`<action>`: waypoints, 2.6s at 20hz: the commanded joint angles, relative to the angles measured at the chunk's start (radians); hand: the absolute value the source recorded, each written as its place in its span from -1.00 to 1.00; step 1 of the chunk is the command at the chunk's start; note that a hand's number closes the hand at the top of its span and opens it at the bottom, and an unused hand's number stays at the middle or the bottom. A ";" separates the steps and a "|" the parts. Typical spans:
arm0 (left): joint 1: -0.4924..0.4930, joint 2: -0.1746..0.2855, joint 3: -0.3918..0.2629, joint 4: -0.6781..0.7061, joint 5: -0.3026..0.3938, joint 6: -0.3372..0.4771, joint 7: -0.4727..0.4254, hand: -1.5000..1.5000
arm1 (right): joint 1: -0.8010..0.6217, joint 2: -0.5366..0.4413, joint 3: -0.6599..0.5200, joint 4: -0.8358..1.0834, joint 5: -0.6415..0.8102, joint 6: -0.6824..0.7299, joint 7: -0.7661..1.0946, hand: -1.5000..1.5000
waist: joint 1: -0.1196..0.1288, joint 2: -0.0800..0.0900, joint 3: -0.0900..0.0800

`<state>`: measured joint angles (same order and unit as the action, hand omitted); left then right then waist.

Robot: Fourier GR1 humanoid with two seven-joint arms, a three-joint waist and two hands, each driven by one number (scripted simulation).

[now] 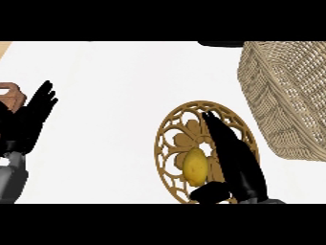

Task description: Pick the lemon from the placemat and place it in the basket

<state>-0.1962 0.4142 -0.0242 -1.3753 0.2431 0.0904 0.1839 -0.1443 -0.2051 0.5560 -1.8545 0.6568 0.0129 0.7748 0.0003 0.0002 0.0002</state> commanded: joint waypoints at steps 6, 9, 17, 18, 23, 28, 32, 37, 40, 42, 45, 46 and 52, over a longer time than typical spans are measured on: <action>-0.061 -0.042 0.077 0.073 -0.043 -0.060 0.001 0.00 | 0.058 0.063 0.002 -0.050 0.087 0.073 -0.004 -1.00 | -0.003 -0.001 0.000; 0.011 -0.032 0.089 -0.030 -0.048 -0.077 0.029 0.00 | 0.045 0.022 -0.130 0.010 -0.014 0.102 -0.138 -1.00 | 0.001 -0.001 0.000; 0.063 -0.086 0.097 -0.060 -0.085 -0.089 0.020 0.00 | 0.093 0.061 -0.092 -0.044 -0.005 0.145 -0.185 -1.00 | 0.001 -0.001 0.000; 0.014 -0.057 0.125 -0.051 -0.097 -0.113 0.057 0.00 | 0.113 0.080 -0.077 -0.011 0.037 0.131 -0.188 -1.00 | -0.001 -0.001 0.000; -0.044 -0.081 0.142 0.043 -0.112 -0.113 0.022 0.00 | 0.182 0.107 0.014 0.049 0.168 0.032 -0.205 -1.00 | -0.004 0.000 0.000; 0.035 -0.119 0.123 -0.050 -0.148 -0.110 0.020 0.00 | 0.191 0.109 -0.009 0.086 0.204 0.022 -0.231 -1.00 | -0.001 -0.001 0.000; -0.043 -0.102 0.143 0.011 -0.156 -0.114 0.054 0.00 | 0.104 0.157 0.001 0.193 0.244 0.056 -0.213 1.00 | 0.000 0.000 0.000; -0.029 -0.101 0.166 -0.021 -0.141 -0.133 0.072 0.00 | 0.072 0.188 0.034 0.267 0.308 0.057 -0.230 1.00 | 0.000 0.000 0.000; -0.061 -0.147 0.144 -0.012 -0.180 -0.086 0.085 0.00 | 0.112 0.141 -0.005 0.224 0.277 0.081 -0.283 1.00 | -0.003 0.000 0.000; -0.007 -0.109 0.185 0.002 -0.151 -0.143 0.012 0.00 | 0.056 0.184 -0.011 0.330 0.295 0.062 -0.285 1.00 | 0.001 0.000 0.000; -0.027 -0.140 0.138 -0.004 -0.168 -0.134 0.049 0.00 | -0.056 0.202 0.008 0.387 0.260 -0.030 -0.091 1.00 | 0.013 0.003 0.000; -0.048 -0.146 0.126 -0.011 -0.179 -0.121 0.049 0.00 | -0.129 0.203 -0.098 0.378 0.244 -0.019 0.010 1.00 | 0.034 0.013 0.000; -0.053 -0.153 0.120 -0.024 -0.173 -0.132 0.028 0.00 | -0.242 0.204 -0.320 0.452 0.294 -0.165 0.294 1.00 | 0.086 0.044 -0.003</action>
<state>-0.2385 0.2725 0.1094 -1.3957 0.0753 -0.0399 0.2211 -0.2852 -0.0110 0.3396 -1.4829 0.9302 -0.0652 0.9024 0.0523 0.0234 -0.0042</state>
